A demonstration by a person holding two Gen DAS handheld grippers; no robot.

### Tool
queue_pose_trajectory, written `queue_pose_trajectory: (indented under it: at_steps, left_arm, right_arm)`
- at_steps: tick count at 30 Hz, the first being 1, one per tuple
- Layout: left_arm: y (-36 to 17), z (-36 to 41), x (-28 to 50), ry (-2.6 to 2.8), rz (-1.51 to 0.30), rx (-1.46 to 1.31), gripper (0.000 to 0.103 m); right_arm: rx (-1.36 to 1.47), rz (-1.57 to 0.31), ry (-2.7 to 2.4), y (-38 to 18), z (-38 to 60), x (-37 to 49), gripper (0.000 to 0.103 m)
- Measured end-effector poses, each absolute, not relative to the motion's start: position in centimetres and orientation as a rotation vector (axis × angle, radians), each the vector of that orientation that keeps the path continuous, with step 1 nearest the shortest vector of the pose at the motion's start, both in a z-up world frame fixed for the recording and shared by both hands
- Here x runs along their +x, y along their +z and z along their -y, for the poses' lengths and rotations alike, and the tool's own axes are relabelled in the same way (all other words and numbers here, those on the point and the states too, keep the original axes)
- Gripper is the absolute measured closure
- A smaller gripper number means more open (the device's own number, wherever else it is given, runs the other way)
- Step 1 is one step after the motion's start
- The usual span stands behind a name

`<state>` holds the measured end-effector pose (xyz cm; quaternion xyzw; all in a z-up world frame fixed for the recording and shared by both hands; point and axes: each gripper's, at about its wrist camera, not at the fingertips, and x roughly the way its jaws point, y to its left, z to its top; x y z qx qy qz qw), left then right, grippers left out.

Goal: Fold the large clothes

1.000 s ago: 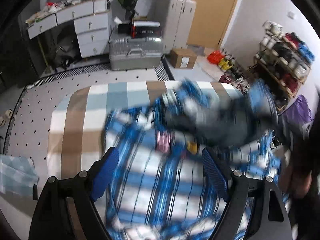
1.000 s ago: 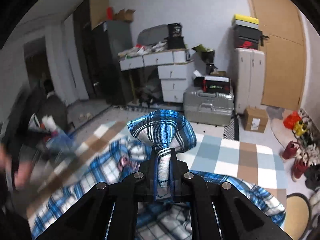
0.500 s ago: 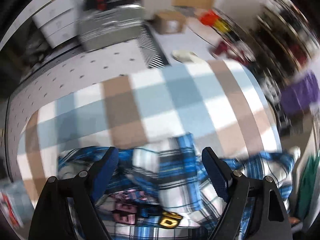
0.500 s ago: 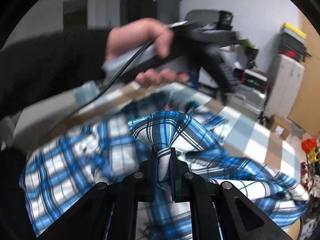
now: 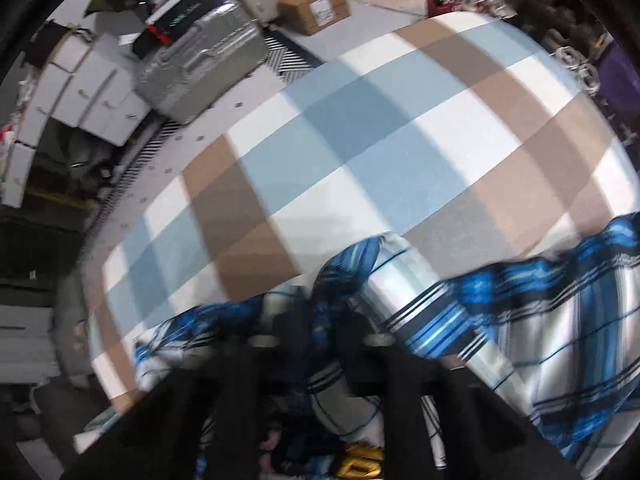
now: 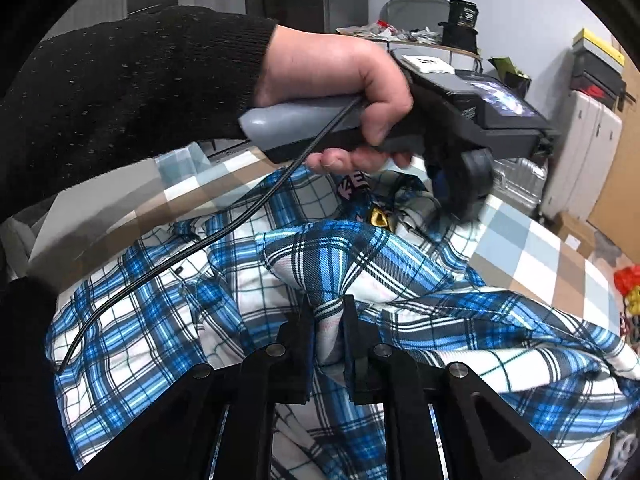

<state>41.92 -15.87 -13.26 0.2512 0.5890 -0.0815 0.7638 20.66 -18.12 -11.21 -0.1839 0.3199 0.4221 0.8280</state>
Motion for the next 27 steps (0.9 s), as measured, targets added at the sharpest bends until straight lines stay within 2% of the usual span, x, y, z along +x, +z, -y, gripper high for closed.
queue_pose_trajectory:
  at_steps: [4, 7, 8, 11, 13, 14, 15, 17, 20, 23, 25, 26, 27]
  left_arm:
    - [-9.1, 12.5, 40.0, -0.154, -1.149, 0.437, 0.101]
    - [-5.9, 9.3, 37.2, -0.156, -1.072, 0.305, 0.102]
    - [-5.3, 8.5, 36.3, -0.171, -1.054, 0.271, 0.102]
    - [-3.4, 5.4, 32.6, -0.174, -0.989, 0.179, 0.102]
    - [-3.2, 4.5, 30.9, -0.174, -0.960, 0.133, 0.102]
    - [-3.2, 3.9, 29.8, -0.186, -0.951, 0.107, 0.102]
    - [-3.5, 4.3, 29.8, -0.186, -0.941, 0.091, 0.102]
    - [-3.9, 3.9, 28.3, -0.193, -0.932, 0.036, 0.102]
    - [-5.3, 3.8, 28.0, -0.202, -0.943, -0.028, 0.102]
    - [-5.9, 3.6, 27.8, -0.232, -0.953, -0.091, 0.102]
    - [-6.0, 3.7, 27.5, -0.229, -0.953, -0.088, 0.102]
    - [-6.2, 3.9, 27.4, -0.229, -0.955, -0.079, 0.102]
    - [-6.2, 3.9, 27.2, -0.225, -0.959, -0.070, 0.102]
  right_arm:
    - [-0.345, -0.707, 0.866, -11.2, 18.8, 21.0, 0.089]
    - [-0.280, -0.735, 0.839, -10.9, 19.5, 21.0, 0.083]
    - [-0.245, -0.751, 0.831, -10.7, 19.8, 21.0, 0.079]
    - [-0.094, -0.785, 0.807, -9.7, 21.6, 21.0, 0.054]
    - [0.012, -0.793, 0.799, -9.0, 22.6, 21.0, 0.049]
    - [0.069, -0.802, 0.780, -8.7, 23.2, 21.1, 0.043]
    - [0.114, -0.813, 0.769, -8.5, 23.6, 21.3, 0.032]
    - [0.189, -0.837, 0.704, -8.2, 24.1, 21.7, 0.028]
    - [0.222, -0.929, 0.635, -8.9, 23.2, 22.7, 0.028]
    - [0.109, -1.020, 0.486, -10.2, 20.5, 23.3, 0.028]
    - [0.037, -1.065, 0.400, -11.3, 19.1, 23.9, 0.034]
    - [0.001, -1.075, 0.365, -11.7, 18.6, 24.3, 0.051]
    - [-0.039, -1.085, 0.307, -11.9, 18.3, 24.8, 0.081]
